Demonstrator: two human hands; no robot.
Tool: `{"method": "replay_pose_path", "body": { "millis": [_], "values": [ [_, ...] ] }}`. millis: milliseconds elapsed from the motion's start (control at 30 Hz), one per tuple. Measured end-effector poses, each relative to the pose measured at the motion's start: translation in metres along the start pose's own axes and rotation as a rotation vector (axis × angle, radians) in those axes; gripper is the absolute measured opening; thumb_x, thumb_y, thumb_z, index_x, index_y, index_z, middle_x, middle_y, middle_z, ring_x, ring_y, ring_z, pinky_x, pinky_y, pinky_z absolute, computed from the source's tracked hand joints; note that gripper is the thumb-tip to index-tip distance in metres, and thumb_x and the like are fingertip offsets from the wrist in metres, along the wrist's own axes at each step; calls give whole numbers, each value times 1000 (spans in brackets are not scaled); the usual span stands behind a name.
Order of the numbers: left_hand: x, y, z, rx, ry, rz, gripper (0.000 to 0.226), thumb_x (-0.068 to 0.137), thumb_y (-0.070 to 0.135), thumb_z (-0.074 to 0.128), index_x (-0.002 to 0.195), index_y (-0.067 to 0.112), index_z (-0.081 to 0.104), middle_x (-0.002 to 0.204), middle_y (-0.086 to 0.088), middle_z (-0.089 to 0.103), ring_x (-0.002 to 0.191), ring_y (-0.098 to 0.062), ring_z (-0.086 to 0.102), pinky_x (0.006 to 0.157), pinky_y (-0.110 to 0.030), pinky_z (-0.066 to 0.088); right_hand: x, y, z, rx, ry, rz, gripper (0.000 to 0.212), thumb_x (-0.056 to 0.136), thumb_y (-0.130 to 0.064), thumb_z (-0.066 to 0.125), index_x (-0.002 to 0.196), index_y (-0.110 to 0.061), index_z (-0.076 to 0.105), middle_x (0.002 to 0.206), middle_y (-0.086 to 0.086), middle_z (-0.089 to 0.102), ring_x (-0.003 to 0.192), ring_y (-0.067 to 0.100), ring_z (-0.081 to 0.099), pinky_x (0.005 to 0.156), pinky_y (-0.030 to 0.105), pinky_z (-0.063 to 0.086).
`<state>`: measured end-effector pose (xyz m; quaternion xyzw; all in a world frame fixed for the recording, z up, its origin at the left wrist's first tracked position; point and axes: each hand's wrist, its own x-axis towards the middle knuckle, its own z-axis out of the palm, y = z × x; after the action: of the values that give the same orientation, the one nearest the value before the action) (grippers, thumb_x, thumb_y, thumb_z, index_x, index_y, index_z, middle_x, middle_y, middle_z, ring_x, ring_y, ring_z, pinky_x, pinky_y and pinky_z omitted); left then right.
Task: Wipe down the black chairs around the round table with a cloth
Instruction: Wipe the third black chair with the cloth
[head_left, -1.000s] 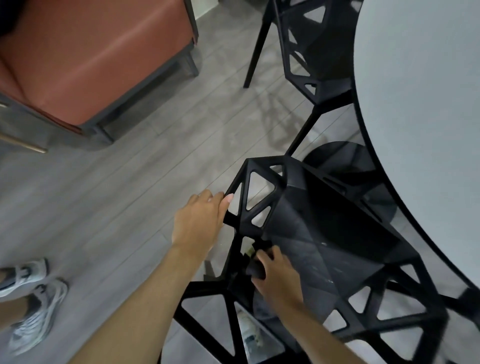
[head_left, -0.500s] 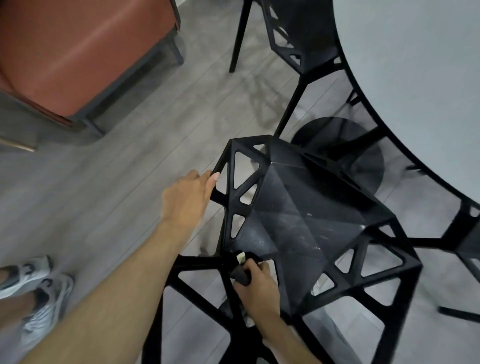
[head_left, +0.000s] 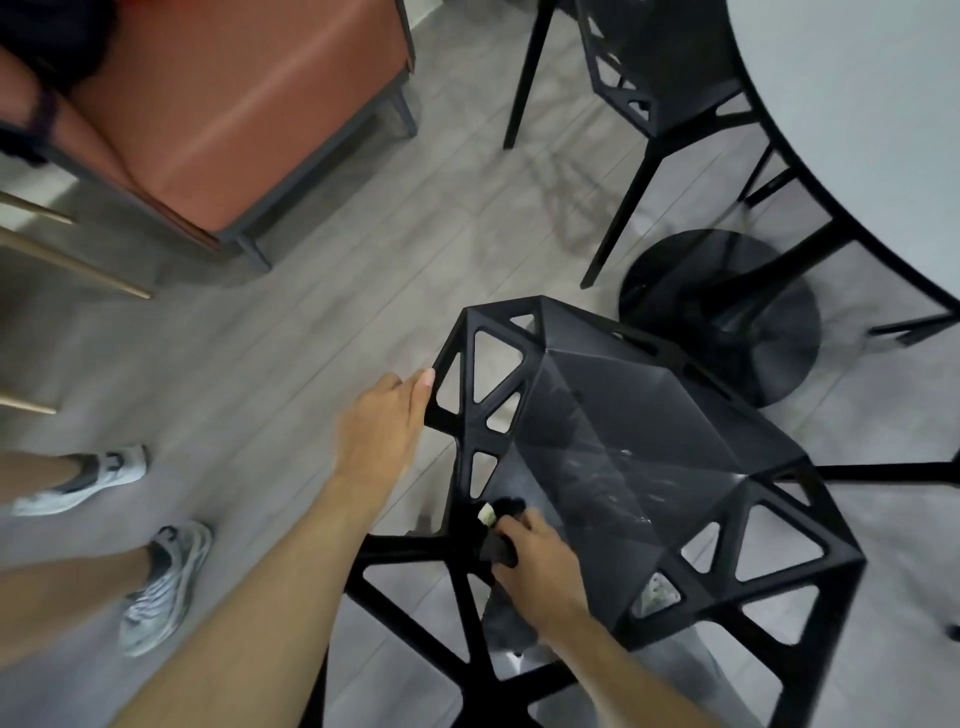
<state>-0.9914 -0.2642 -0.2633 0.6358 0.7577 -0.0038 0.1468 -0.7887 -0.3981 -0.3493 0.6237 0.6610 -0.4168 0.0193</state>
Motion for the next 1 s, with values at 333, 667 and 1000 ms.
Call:
{"method": "replay_pose_path", "body": {
  "millis": [333,667,1000],
  "values": [
    [9,-2,10,-19,-5,12,71,108,51,10,101,12,69,73,3,49,59,-21,50,55,-33,36,122,-64,-64,200,443,-105,34,85,-20,76,116,-28,64,116,-12,54,105,14,55,86,37,54],
    [9,-3,11,-25,-25,-2,59,109,39,16,144,27,62,75,8,50,56,-15,50,48,-26,29,182,-100,-117,219,581,-71,32,91,-13,72,121,-21,65,122,-5,57,110,17,53,86,33,51],
    [10,-4,13,-53,-25,4,60,110,41,19,136,23,69,69,10,45,49,-16,44,42,-25,30,172,-81,-107,286,436,-145,28,93,-12,65,119,-21,63,115,-8,58,109,16,59,87,33,54]
  ]
}}
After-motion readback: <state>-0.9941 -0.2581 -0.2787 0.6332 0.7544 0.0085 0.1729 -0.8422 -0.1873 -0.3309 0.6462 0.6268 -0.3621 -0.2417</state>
